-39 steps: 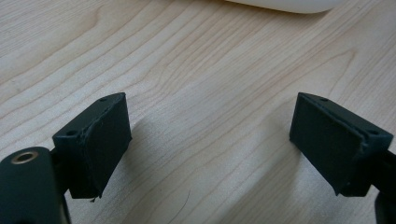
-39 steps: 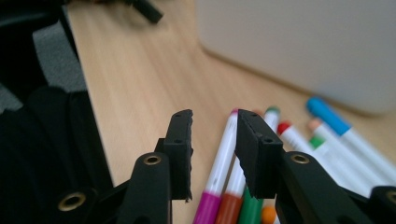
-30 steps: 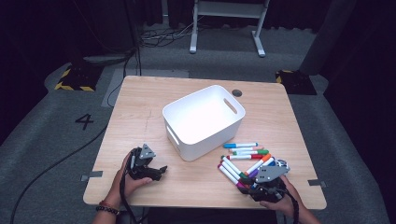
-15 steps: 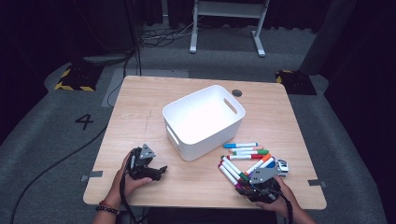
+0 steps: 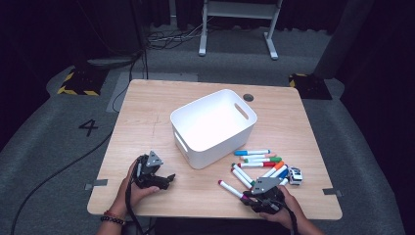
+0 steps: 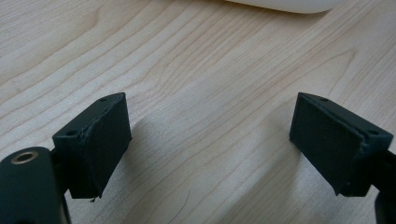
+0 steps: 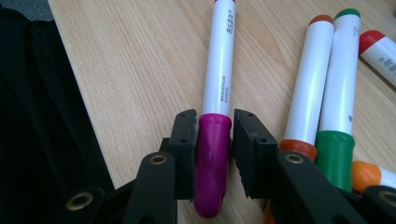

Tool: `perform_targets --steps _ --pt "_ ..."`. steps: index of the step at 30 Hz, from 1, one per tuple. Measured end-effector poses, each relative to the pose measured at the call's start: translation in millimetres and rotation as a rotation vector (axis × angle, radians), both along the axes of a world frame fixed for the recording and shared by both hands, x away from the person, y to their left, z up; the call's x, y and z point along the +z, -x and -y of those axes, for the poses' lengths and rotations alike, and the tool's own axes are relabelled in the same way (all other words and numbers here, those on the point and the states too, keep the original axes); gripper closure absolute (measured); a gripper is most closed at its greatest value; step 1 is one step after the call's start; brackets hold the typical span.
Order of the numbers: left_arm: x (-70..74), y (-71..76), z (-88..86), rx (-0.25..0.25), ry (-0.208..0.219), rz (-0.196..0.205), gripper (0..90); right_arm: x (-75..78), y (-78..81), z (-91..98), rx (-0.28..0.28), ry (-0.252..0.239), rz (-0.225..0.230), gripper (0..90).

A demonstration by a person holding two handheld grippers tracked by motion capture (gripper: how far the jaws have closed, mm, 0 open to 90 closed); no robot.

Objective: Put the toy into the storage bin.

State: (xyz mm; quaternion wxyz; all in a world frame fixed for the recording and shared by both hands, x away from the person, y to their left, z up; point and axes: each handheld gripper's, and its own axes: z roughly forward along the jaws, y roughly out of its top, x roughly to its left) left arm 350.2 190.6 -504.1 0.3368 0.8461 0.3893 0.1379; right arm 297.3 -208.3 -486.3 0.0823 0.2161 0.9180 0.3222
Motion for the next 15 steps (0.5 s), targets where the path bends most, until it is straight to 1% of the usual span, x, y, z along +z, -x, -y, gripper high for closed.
perform_targets --steps 2,3,4,5,8,9,10,12,13,15 --pt "0.0 0.0 0.0 0.000 0.000 0.000 12.7 -0.1 0.6 -1.5 -0.027 -0.005 -0.006 73.1" --pt "0.1 0.0 -0.1 -0.001 0.000 -0.001 12.7 -0.1 0.3 -2.4 -0.025 -0.006 -0.008 73.5" --pt "0.0 0.0 0.0 0.000 0.000 0.000 12.7 -0.1 -2.3 -1.2 -0.004 0.006 0.009 73.5" --pt "0.0 0.0 0.0 0.000 0.000 0.000 12.7 0.1 -1.6 -2.5 -0.020 0.002 -0.003 73.6" --pt "-0.1 0.1 0.1 0.002 0.002 0.000 12.7 -0.3 -2.5 -4.2 -0.021 -0.007 -0.005 73.7" --pt "0.0 0.0 0.0 0.000 0.000 0.000 12.7 -0.5 -3.3 -3.8 -0.012 -0.009 0.003 73.7" --pt "0.0 0.0 0.0 0.000 0.000 0.000 12.7 -0.5 -3.0 -3.8 -0.012 -0.010 0.002 73.7" --pt "0.1 0.0 0.0 -0.001 0.001 -0.002 12.7 -0.6 -1.6 -3.6 -0.025 -0.014 -0.002 73.8" --pt "0.0 0.0 0.1 0.001 0.002 -0.001 12.7 -0.5 -3.0 -1.4 -0.002 -0.002 0.009 73.8" --pt "0.0 -0.1 0.0 0.000 0.000 0.000 12.7 -0.4 -2.7 -0.9 -0.003 -0.017 0.003 73.9"
